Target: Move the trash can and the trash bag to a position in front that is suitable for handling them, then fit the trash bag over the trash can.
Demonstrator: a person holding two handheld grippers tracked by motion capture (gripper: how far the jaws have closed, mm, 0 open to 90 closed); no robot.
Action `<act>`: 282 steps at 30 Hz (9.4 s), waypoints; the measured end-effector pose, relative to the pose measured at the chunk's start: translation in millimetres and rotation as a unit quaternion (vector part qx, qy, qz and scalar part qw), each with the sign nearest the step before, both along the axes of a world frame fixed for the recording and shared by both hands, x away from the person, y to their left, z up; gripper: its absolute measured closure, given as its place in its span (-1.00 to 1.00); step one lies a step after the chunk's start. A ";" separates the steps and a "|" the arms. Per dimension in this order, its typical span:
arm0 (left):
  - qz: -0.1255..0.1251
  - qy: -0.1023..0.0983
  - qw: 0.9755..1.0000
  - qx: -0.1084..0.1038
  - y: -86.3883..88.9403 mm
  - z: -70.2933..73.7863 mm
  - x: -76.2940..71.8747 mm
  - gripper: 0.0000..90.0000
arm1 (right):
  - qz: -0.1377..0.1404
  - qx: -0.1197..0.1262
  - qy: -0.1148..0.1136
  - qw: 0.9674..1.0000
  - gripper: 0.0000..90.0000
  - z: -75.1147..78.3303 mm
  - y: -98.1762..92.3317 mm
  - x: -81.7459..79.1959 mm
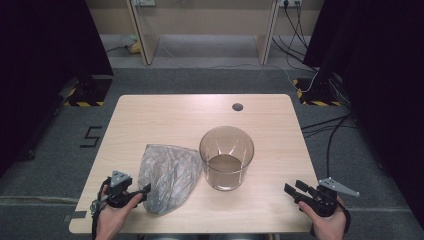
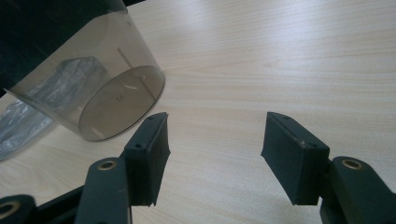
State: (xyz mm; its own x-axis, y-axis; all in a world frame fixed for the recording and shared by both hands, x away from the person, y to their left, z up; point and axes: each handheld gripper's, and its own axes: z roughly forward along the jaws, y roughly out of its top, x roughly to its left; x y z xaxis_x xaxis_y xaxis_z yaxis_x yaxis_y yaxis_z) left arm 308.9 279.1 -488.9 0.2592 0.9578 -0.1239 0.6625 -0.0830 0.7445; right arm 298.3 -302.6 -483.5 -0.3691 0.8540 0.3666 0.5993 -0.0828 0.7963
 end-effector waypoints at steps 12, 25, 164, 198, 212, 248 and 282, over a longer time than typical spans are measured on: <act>-0.014 -0.058 0.998 0.003 0.2 9.5 2.4 -0.47 | 0.002 0.001 -0.003 1.000 -0.10 2.7 1.5 0.1; 0.026 0.004 0.999 0.023 5.6 -0.9 68.4 -0.47 | 0.012 -0.006 -0.001 1.000 -0.11 4.8 7.0 -0.5; -0.204 -0.247 0.938 -0.135 -154.5 130.1 116.7 1.00 | 0.060 0.098 0.056 0.992 0.51 90.9 106.3 153.3; -0.171 -0.169 0.951 -0.193 -128.3 112.0 123.2 0.01 | 0.098 -0.081 -0.157 0.979 1.00 122.3 118.7 109.0; -0.192 -0.123 0.955 -0.189 -142.0 104.3 135.7 1.00 | 0.096 -0.082 -0.155 0.980 1.00 121.4 119.3 110.4; -0.256 -0.266 0.925 -0.088 -122.8 99.5 79.4 0.90 | 0.133 -0.096 -0.156 0.974 0.54 110.4 117.6 76.2; -0.221 -0.201 0.950 -0.091 -136.9 98.4 113.2 0.91 | 0.035 -0.041 -0.007 0.999 0.79 112.2 116.9 151.6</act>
